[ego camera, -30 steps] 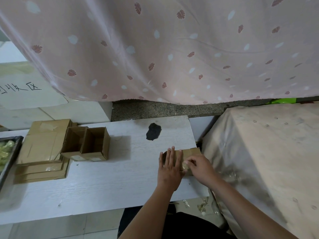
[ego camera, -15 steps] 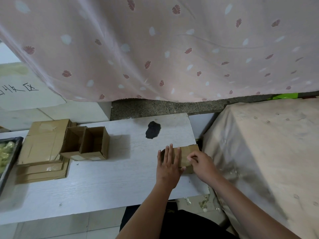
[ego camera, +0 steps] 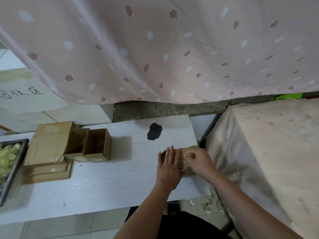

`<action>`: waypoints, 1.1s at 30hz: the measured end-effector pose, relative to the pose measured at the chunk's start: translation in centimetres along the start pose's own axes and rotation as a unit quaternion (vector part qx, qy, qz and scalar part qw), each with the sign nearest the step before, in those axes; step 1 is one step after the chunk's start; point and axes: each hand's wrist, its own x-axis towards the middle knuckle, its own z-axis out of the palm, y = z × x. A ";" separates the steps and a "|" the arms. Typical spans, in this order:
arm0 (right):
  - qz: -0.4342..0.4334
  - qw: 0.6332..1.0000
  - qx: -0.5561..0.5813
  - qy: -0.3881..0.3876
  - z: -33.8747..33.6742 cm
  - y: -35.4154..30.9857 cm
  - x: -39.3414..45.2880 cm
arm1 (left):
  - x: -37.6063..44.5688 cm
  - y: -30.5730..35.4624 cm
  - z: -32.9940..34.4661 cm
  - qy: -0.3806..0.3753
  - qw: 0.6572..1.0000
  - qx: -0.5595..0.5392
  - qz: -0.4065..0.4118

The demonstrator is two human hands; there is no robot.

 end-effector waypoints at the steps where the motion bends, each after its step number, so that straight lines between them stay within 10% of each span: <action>1: -0.002 1.000 0.009 -0.008 -0.1 -0.2 -0.1 | -0.1 0.0 -0.3 0.001 1.000 -0.004 -0.001; 20: -0.146 0.977 -0.083 -0.133 7.9 -14.4 1.1 | -10.5 -15.6 -4.3 0.098 0.954 -0.076 -0.273; 33: -0.267 0.937 -0.125 -0.186 25.8 -30.6 -6.8 | -27.7 -32.8 -2.5 0.098 0.902 -0.107 -0.406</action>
